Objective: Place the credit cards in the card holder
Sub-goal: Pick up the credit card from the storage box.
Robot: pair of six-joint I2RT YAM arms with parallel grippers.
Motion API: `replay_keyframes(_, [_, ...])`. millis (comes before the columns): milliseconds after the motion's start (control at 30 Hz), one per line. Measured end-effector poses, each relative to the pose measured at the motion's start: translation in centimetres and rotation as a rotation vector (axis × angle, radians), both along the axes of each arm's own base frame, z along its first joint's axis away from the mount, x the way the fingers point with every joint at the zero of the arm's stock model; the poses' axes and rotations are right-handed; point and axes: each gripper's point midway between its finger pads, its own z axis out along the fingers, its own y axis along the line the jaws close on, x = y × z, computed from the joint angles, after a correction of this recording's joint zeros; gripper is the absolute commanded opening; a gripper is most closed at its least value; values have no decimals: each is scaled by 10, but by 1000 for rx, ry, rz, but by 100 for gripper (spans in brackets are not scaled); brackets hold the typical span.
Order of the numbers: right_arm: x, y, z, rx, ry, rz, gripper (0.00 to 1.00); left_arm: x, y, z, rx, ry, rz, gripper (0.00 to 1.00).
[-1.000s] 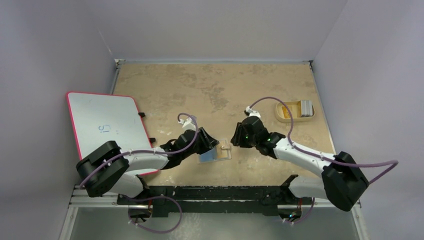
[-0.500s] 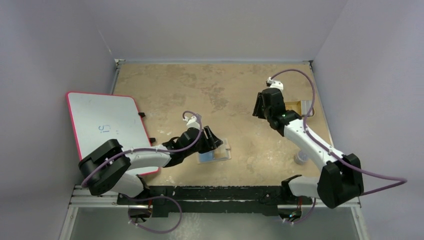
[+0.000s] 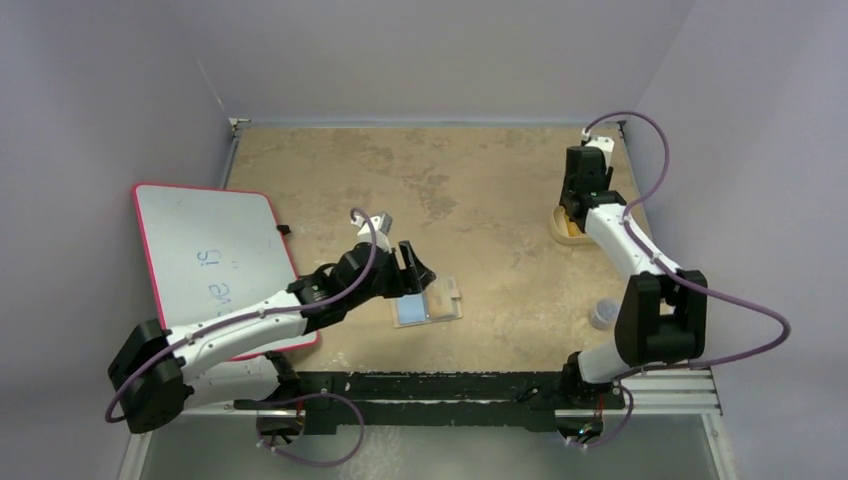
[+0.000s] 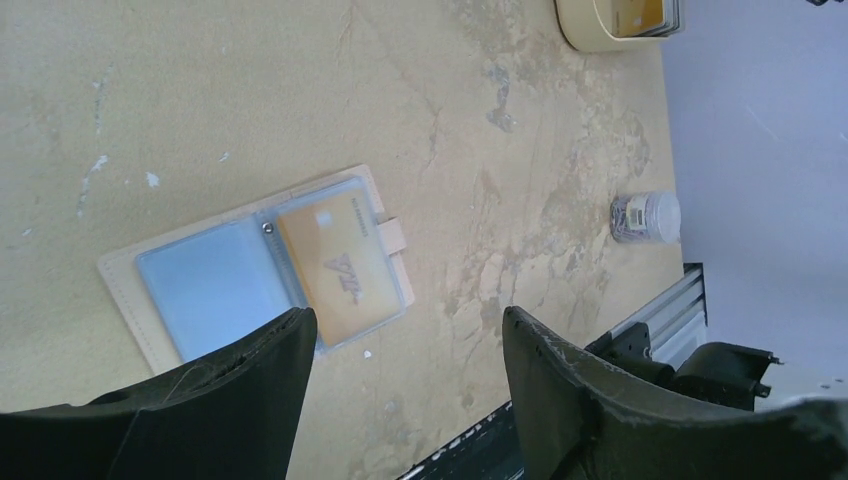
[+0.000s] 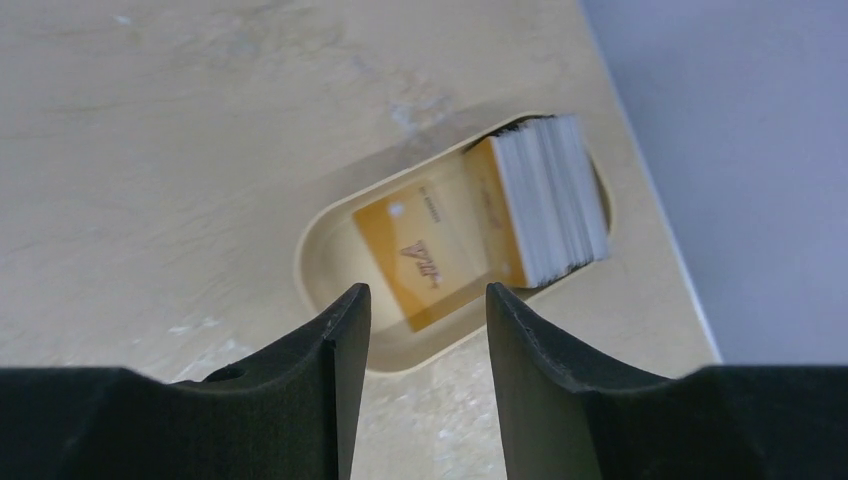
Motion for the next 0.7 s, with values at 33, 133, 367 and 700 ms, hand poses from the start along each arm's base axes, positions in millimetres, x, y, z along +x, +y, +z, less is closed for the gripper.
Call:
replay_keyframes(33, [2, -8, -2, -25, 15, -15, 51, -1, 3, 3, 6, -7, -1, 68])
replay_keyframes(133, [6, -27, -16, -89, 78, -50, 52, -8, 16, 8, 33, -13, 0, 68])
replay_keyframes(367, [18, -59, -55, -194, 245, -106, 50, -20, 36, -3, 124, 15, -16, 68])
replay_keyframes(700, [19, -85, -71, -273, 356, -148, 47, -28, 48, -6, 182, 24, -35, 70])
